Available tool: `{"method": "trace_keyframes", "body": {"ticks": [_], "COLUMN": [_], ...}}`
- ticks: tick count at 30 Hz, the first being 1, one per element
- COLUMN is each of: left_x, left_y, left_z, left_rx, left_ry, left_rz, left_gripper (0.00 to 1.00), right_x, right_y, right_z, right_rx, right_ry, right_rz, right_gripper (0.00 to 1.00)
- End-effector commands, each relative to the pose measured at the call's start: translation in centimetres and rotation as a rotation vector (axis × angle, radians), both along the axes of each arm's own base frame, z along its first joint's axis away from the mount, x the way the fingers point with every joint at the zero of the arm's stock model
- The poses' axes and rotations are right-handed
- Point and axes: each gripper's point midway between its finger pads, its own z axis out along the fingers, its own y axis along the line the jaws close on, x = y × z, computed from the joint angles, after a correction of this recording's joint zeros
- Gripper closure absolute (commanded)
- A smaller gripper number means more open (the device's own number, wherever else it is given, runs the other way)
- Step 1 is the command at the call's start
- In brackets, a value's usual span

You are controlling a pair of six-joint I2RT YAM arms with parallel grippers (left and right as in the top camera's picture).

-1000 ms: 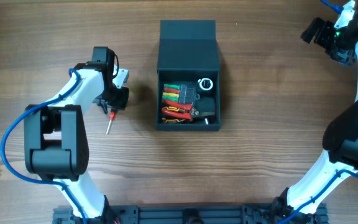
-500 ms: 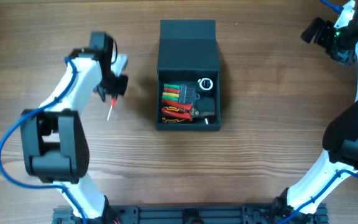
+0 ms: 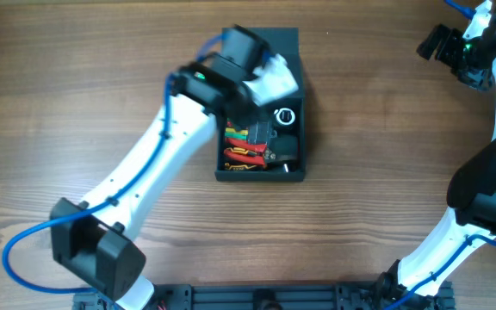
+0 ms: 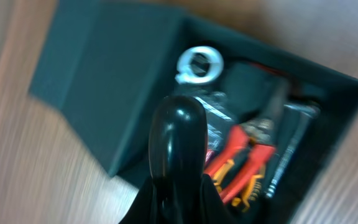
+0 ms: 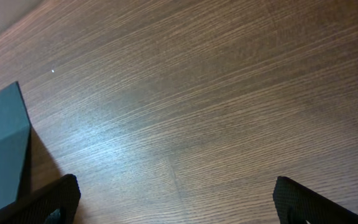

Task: Pack container
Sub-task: 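Carry the screwdriver into the box and release it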

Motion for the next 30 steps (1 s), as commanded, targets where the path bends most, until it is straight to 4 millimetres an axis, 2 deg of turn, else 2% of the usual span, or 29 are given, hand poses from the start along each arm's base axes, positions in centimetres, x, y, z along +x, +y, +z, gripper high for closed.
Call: {"method": "trace_keyframes", "body": {"ticks": [1,5,7,11,14,16,18,20,22,24,26,27,28,30], "left_x": [-1.1,-1.3,-1.5,-2.2,-2.0,-0.7,0.9,2.0,3.2,4.3,5.7,6.4,6.9,7.0], "left_y": [-1.6,-2.1,-2.4,-3.2,-3.2,-2.5,-1.4,-0.5,0.5,2.4,5.5,7.3,8.6,9.4], "left_z": [-3.1,-6.9,-9.0,-11.2,-11.4,-10.7,-9.4,-7.0,-3.2,-0.2,2.2,2.9,3.2,3.1], "left_rx": [0.1,0.125,0.133,0.128,0.134,0.156,0.169,0.154,0.05,-0.06,-0.152,-0.188,-0.231,-0.312], "left_ry": [0.037,0.13,0.181,0.235,0.231,0.184,0.117,0.052,-0.004,-0.041,-0.07,-0.074,-0.052,0.023], "left_rz": [-0.195,-0.209,-0.232,-0.32,-0.302,-0.18,-0.036,0.085,0.254,0.413,0.577,0.647,0.69,0.69], "left_gripper": [0.82,0.75,0.68,0.67,0.69,0.76,0.76,0.76,0.71,0.7,0.67,0.62,0.43,0.32], "right_x": [0.3,0.2,0.2,0.2,0.3,0.2,0.2,0.2,0.2,0.3,0.3,0.3,0.4,2.2], "right_y": [0.1,0.1,0.1,0.1,0.1,0.1,0.1,0.1,0.1,0.1,0.1,0.1,0.1,-0.6], "right_z": [0.8,0.8,0.8,0.8,0.8,0.8,0.8,0.8,0.8,0.8,0.8,0.8,0.9,1.9], "right_rx": [0.008,0.007,0.007,0.007,0.007,0.007,0.007,0.007,0.007,0.007,0.007,0.007,0.005,-0.024], "right_ry": [-0.019,-0.018,-0.018,-0.018,-0.019,-0.018,-0.018,-0.018,-0.018,-0.019,-0.019,-0.019,-0.027,-0.112], "right_rz": [-0.013,-0.012,-0.012,-0.012,-0.012,-0.013,-0.012,-0.013,-0.013,-0.012,-0.012,-0.012,-0.012,-0.012], "right_gripper": [0.0,0.0,0.0,0.0,0.0,0.0,0.0,0.0,0.0,0.0,0.0,0.0,0.0,0.0]}}
